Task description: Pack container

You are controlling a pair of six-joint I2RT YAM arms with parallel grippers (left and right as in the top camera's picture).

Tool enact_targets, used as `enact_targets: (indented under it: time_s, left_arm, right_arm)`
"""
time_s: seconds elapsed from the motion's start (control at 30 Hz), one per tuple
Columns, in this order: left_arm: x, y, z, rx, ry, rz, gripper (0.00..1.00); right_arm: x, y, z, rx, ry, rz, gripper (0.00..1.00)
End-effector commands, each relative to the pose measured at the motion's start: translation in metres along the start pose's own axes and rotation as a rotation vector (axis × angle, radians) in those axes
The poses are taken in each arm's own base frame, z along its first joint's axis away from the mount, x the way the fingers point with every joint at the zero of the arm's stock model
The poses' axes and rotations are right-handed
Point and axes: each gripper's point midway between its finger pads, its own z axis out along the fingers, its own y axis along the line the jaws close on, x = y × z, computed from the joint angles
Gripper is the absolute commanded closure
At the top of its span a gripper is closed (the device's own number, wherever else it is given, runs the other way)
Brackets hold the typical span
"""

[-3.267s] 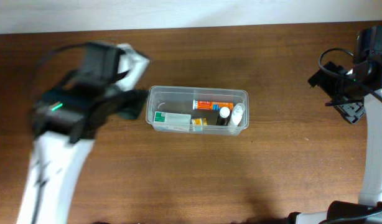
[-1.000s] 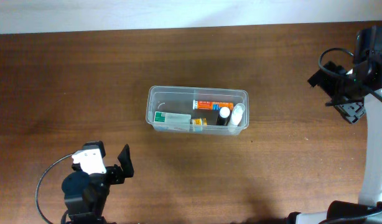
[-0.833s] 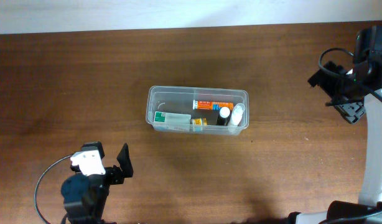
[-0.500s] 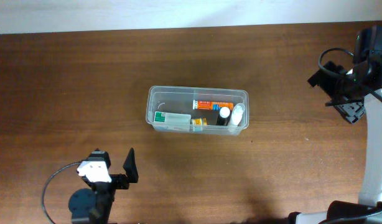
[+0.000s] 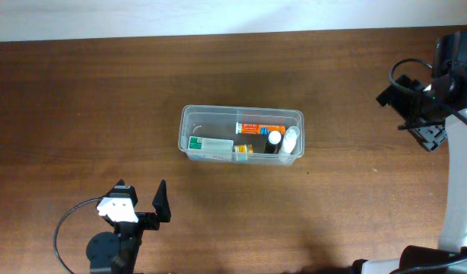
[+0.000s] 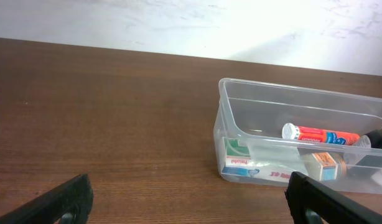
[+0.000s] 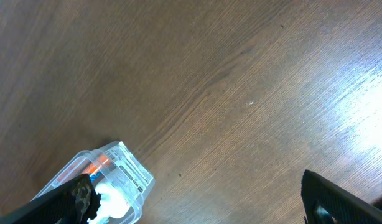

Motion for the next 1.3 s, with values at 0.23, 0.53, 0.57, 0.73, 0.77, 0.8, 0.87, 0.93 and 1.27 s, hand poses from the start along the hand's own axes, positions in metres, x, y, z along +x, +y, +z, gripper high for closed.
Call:
enact_targets:
  time_s: [0.23, 0.53, 0.57, 0.73, 0.77, 0.8, 0.87, 0.93, 1.27]
  left_arm:
    - [0.002, 0.0, 0.001, 0.001, -0.007, -0.007, 0.0]
    - [0.002, 0.0, 0.001, 0.001, -0.007, -0.007, 0.0]
    - [0.002, 0.0, 0.001, 0.001, -0.007, -0.007, 0.0]
    - [0.002, 0.0, 0.001, 0.001, -0.007, -0.007, 0.0]
    - [0.002, 0.0, 0.001, 0.001, -0.007, -0.007, 0.0]
    - [0.002, 0.0, 0.001, 0.001, -0.007, -0.007, 0.0]
    - [0.002, 0.0, 0.001, 0.001, -0.007, -0.007, 0.0]
    - [0.002, 0.0, 0.001, 0.001, -0.007, -0.007, 0.0]
    - [0.002, 0.0, 0.001, 0.001, -0.007, -0.007, 0.0]
  right_arm:
    - [-0.003, 0.0, -0.008, -0.013, -0.022, 0.0, 0.02]
    - [-0.026, -0.033, -0.027, 0.154, -0.2, -0.004, 0.02]
    - [-0.03, -0.043, -0.043, 0.185, -0.267, 0.003, 0.01]
    - [-0.011, -0.054, -0.108, 0.107, -0.428, -0.07, 0.02]
    - [-0.007, -0.06, -0.121, 0.111, -0.474, -0.091, 0.01]
    - [-0.006, -0.065, -0.129, 0.117, -0.503, -0.086, 0.02]
    - [0.0, -0.082, -0.146, 0.136, -0.579, -0.066, 0.02]
    - [0.006, -0.09, -0.151, 0.122, -0.624, -0.056, 0.02]
    - [0.086, -0.06, -0.056, -0.198, -0.671, -0.703, 0.01]
